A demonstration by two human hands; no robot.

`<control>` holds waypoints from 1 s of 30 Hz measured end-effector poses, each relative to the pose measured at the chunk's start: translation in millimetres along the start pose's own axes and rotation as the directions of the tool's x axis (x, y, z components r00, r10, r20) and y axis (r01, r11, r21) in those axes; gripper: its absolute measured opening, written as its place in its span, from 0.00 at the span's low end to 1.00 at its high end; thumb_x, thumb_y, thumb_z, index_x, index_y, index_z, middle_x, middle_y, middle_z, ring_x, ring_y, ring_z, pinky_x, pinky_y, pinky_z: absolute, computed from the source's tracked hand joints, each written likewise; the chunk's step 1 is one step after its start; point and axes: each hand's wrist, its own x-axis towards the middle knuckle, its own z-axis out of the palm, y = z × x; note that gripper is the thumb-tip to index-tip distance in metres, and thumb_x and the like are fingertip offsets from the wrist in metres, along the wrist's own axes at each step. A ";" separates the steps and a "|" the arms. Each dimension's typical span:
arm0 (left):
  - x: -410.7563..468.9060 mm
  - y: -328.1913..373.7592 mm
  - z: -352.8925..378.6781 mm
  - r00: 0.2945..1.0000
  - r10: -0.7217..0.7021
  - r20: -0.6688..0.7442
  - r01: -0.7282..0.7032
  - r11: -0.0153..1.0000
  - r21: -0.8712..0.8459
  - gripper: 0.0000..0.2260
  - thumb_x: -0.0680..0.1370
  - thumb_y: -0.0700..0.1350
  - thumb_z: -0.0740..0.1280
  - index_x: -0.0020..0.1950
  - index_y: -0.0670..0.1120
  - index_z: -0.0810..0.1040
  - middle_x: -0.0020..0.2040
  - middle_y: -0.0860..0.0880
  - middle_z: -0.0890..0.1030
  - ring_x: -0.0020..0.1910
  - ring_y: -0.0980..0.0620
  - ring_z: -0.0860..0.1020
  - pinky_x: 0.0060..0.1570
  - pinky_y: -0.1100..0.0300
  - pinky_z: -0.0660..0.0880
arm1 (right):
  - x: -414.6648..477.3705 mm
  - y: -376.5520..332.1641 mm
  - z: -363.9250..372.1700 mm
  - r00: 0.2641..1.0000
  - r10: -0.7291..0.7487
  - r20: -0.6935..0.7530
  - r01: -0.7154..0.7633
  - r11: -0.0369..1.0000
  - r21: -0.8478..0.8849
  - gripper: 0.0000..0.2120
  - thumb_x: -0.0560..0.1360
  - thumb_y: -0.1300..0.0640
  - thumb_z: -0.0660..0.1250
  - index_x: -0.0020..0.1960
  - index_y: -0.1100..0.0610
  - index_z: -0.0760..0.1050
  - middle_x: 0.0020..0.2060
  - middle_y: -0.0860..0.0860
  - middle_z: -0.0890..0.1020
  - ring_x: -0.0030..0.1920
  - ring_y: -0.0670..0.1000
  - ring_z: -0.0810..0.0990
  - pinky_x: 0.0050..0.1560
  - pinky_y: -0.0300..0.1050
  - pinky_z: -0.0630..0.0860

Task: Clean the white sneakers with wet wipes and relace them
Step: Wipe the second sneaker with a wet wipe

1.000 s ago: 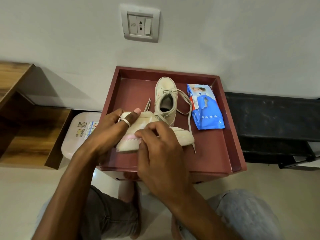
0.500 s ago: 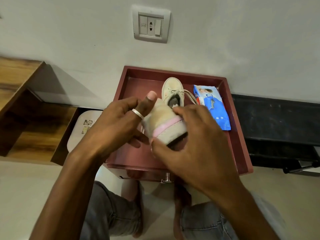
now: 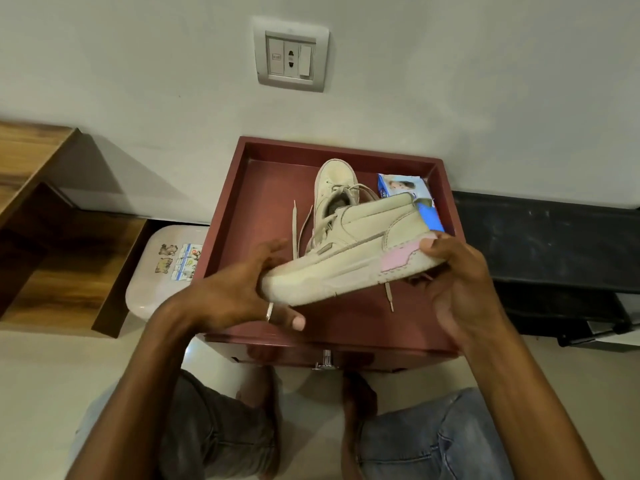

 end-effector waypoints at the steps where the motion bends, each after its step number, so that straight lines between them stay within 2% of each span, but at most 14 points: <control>1: -1.5 0.9 -1.6 1.000 -0.003 0.014 0.004 0.999 -0.035 0.61 0.52 0.67 0.83 0.80 0.60 0.56 0.67 0.64 0.72 0.67 0.62 0.73 0.60 0.70 0.72 | 2.9 2.4 -4.3 1.000 0.016 0.007 -0.016 0.999 0.032 0.21 0.61 0.50 0.70 0.49 0.60 0.80 0.45 0.56 0.81 0.45 0.56 0.77 0.41 0.46 0.74; 3: -2.2 0.9 -2.4 1.000 -0.004 0.021 0.005 0.999 -0.050 0.58 0.51 0.68 0.82 0.78 0.59 0.62 0.63 0.67 0.75 0.62 0.66 0.75 0.56 0.73 0.74 | 6.8 2.6 -10.8 0.998 0.044 0.045 -0.048 0.995 0.093 0.23 0.62 0.55 0.68 0.55 0.62 0.79 0.52 0.59 0.81 0.52 0.58 0.78 0.50 0.51 0.75; 6: -1.0 -1.3 -0.8 1.000 -0.017 0.019 0.018 0.999 -0.033 0.58 0.49 0.69 0.82 0.76 0.60 0.64 0.63 0.65 0.77 0.61 0.64 0.77 0.60 0.68 0.74 | 10.0 2.5 -20.3 0.986 0.067 0.151 -0.077 0.995 0.065 0.24 0.66 0.61 0.63 0.62 0.66 0.76 0.57 0.61 0.81 0.56 0.58 0.79 0.54 0.52 0.79; 8: -1.5 -1.6 0.2 0.999 -0.034 -0.002 0.034 0.999 -0.005 0.58 0.50 0.67 0.83 0.76 0.59 0.63 0.63 0.64 0.75 0.60 0.63 0.76 0.56 0.70 0.74 | 11.4 4.7 -28.4 0.971 0.113 0.211 -0.105 0.993 -0.045 0.23 0.67 0.63 0.61 0.61 0.66 0.77 0.56 0.59 0.82 0.57 0.57 0.81 0.54 0.49 0.80; 12: -2.4 -4.2 0.6 0.992 -0.005 -0.125 0.008 1.000 0.024 0.48 0.54 0.59 0.85 0.70 0.58 0.66 0.61 0.62 0.76 0.59 0.62 0.76 0.52 0.72 0.75 | 12.5 10.1 -36.1 0.924 0.279 0.264 -0.204 0.939 -0.276 0.19 0.71 0.71 0.62 0.59 0.63 0.79 0.55 0.57 0.84 0.59 0.56 0.81 0.57 0.44 0.79; 15: -1.5 -3.8 1.6 0.983 0.041 -0.180 -0.029 0.997 0.072 0.48 0.53 0.62 0.84 0.69 0.59 0.67 0.60 0.63 0.77 0.58 0.61 0.78 0.53 0.68 0.77 | 14.2 13.3 -40.5 0.913 0.314 0.260 -0.193 0.895 -0.402 0.18 0.73 0.72 0.64 0.59 0.59 0.80 0.55 0.53 0.84 0.58 0.52 0.82 0.60 0.48 0.76; 18: -0.6 -6.1 4.2 0.962 0.082 -0.262 -0.060 0.994 0.091 0.45 0.55 0.59 0.85 0.68 0.58 0.68 0.58 0.63 0.78 0.55 0.62 0.79 0.51 0.69 0.78 | 16.6 14.5 -41.8 0.939 0.301 0.168 -0.164 0.819 -0.550 0.15 0.72 0.70 0.68 0.55 0.57 0.82 0.50 0.50 0.86 0.53 0.49 0.84 0.55 0.44 0.79; 20: 1.3 -7.5 5.6 0.954 0.100 -0.282 -0.075 0.992 0.099 0.46 0.56 0.57 0.86 0.68 0.57 0.68 0.58 0.63 0.78 0.55 0.61 0.79 0.49 0.70 0.77 | 19.6 20.5 -44.3 0.970 0.243 -0.021 -0.202 0.753 -0.627 0.12 0.71 0.66 0.72 0.53 0.57 0.83 0.45 0.51 0.87 0.47 0.49 0.85 0.50 0.42 0.81; 22: 2.8 -8.4 6.7 0.953 0.110 -0.283 -0.084 0.991 0.102 0.47 0.55 0.57 0.86 0.69 0.58 0.66 0.59 0.63 0.77 0.56 0.62 0.79 0.48 0.73 0.76 | 20.6 22.5 -41.2 0.961 0.048 -0.271 -0.216 0.741 -0.635 0.10 0.72 0.60 0.73 0.53 0.55 0.83 0.45 0.50 0.85 0.48 0.49 0.84 0.48 0.47 0.83; 23: 3.1 -8.6 8.0 0.952 0.121 -0.282 -0.092 0.989 0.112 0.48 0.55 0.57 0.86 0.69 0.58 0.65 0.59 0.64 0.76 0.56 0.63 0.78 0.48 0.74 0.75 | 17.9 19.1 -35.2 0.937 -0.079 -0.340 -0.167 0.752 -0.637 0.09 0.74 0.56 0.72 0.55 0.54 0.82 0.48 0.49 0.84 0.51 0.48 0.83 0.45 0.46 0.83; 24: 4.5 -8.1 10.2 0.950 0.137 -0.280 -0.106 0.986 0.126 0.48 0.56 0.56 0.87 0.69 0.59 0.64 0.60 0.64 0.75 0.56 0.64 0.77 0.48 0.75 0.74 | 13.8 15.0 -25.4 0.919 -0.199 -0.339 -0.079 0.751 -0.656 0.09 0.76 0.54 0.70 0.56 0.52 0.81 0.51 0.48 0.83 0.53 0.45 0.82 0.42 0.39 0.81; 25: 5.3 -7.3 12.7 0.947 0.162 -0.278 -0.128 0.983 0.135 0.48 0.56 0.55 0.87 0.70 0.59 0.63 0.60 0.65 0.74 0.56 0.64 0.76 0.49 0.75 0.74 | 7.7 9.6 -11.0 0.911 -0.305 -0.277 0.035 0.728 -0.685 0.09 0.77 0.55 0.69 0.56 0.51 0.81 0.52 0.46 0.82 0.54 0.42 0.81 0.40 0.31 0.78; 27: 9.6 -6.0 18.5 0.940 0.204 -0.272 -0.173 0.976 0.133 0.49 0.58 0.52 0.87 0.70 0.59 0.61 0.61 0.65 0.73 0.58 0.65 0.76 0.53 0.74 0.74 | -8.5 3.1 31.0 0.919 -0.393 -0.038 0.253 0.661 -0.706 0.08 0.77 0.58 0.69 0.55 0.49 0.81 0.49 0.41 0.81 0.51 0.36 0.79 0.43 0.27 0.74; 30: 18.2 -8.1 24.1 0.919 0.299 -0.258 -0.269 0.952 0.143 0.51 0.58 0.47 0.86 0.72 0.62 0.57 0.63 0.64 0.73 0.59 0.64 0.77 0.56 0.71 0.76 | -26.0 26.1 78.9 0.888 -0.370 0.273 0.433 0.472 -0.767 0.10 0.74 0.61 0.70 0.53 0.51 0.83 0.49 0.43 0.84 0.48 0.41 0.80 0.50 0.38 0.77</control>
